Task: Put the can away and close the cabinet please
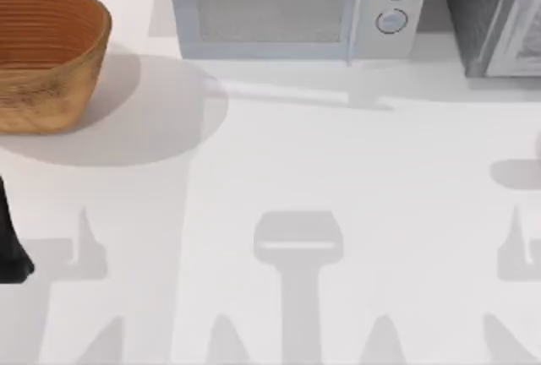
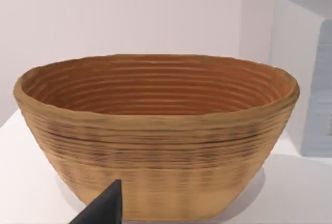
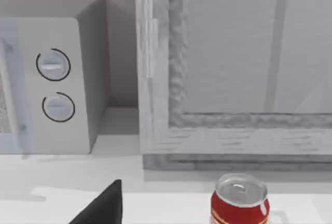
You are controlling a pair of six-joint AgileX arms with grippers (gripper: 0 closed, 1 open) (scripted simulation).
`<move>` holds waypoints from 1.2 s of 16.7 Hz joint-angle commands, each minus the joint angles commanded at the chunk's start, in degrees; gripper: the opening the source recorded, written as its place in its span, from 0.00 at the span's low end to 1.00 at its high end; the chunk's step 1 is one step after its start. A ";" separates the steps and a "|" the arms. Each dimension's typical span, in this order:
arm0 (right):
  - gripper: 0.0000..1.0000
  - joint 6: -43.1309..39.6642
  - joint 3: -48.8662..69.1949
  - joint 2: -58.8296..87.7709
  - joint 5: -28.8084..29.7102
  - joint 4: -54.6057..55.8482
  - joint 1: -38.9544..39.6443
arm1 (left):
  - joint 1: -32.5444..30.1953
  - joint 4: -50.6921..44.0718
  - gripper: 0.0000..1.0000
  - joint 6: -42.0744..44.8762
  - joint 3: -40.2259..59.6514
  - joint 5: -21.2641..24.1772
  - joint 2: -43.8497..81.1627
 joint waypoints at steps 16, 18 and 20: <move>1.00 -0.12 4.78 49.28 -1.97 40.14 -2.73 | 0.00 0.00 1.00 0.00 0.00 0.00 0.00; 1.00 -0.15 5.88 60.54 -2.42 49.31 -3.35 | 0.00 0.00 1.00 0.00 0.00 0.00 0.00; 1.00 -0.17 6.98 71.85 -2.88 58.53 -3.97 | 0.00 0.00 1.00 0.00 0.00 0.00 0.00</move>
